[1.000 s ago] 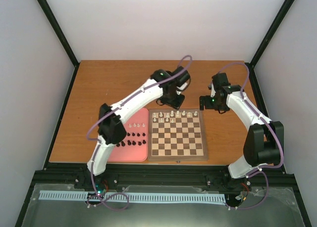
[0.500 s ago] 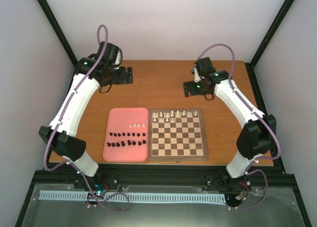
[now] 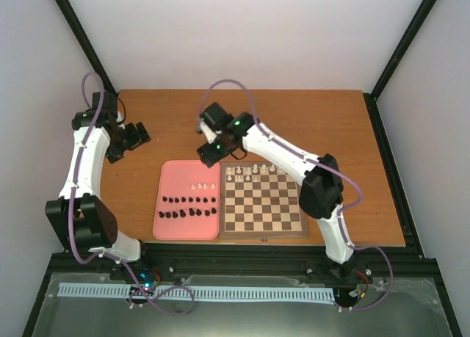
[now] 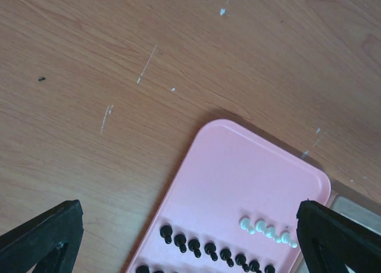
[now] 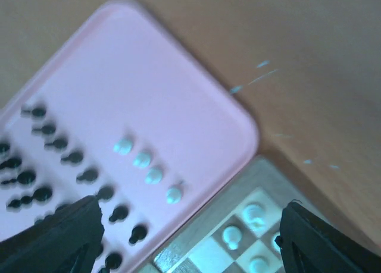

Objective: Set up the chess pieces on the board
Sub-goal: Pick up the chess piece from the storage box.

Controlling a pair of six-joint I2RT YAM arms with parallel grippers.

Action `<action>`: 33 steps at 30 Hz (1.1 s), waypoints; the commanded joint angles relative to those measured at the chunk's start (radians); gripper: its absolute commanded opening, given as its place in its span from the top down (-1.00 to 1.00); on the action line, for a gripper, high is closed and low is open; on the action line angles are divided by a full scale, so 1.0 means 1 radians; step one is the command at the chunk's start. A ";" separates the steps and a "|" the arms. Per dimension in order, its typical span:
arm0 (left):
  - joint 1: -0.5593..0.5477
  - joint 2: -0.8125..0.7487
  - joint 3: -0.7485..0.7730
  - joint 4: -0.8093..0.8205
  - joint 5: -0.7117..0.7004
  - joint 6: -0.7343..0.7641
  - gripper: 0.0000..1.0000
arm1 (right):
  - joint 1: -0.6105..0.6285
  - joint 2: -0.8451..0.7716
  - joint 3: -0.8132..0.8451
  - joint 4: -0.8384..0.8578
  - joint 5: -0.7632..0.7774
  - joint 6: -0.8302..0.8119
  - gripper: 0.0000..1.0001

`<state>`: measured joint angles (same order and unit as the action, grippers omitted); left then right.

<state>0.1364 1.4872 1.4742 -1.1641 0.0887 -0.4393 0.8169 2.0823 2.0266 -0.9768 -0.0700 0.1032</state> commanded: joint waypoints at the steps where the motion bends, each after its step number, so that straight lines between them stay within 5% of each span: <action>1: 0.014 -0.021 -0.013 0.067 0.081 -0.003 -0.99 | 0.054 0.043 0.015 -0.085 -0.073 -0.052 -0.52; 6: 0.014 0.000 -0.041 0.096 0.138 -0.012 -0.99 | 0.115 0.056 -0.026 -0.098 -0.064 -0.096 -0.22; 8: 0.014 0.007 -0.043 0.099 0.151 -0.013 -0.99 | 0.121 0.066 -0.034 -0.102 -0.067 -0.095 0.10; 10: 0.013 0.008 -0.041 0.102 0.159 -0.016 -0.99 | 0.122 0.073 -0.057 -0.092 -0.087 -0.095 0.21; 33: 0.013 0.004 -0.034 0.109 0.190 -0.019 -0.99 | 0.112 0.263 0.050 -0.134 0.008 -0.094 0.20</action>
<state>0.1459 1.4952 1.4269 -1.0702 0.2615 -0.4492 0.9314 2.3272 2.0407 -1.0851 -0.0910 0.0074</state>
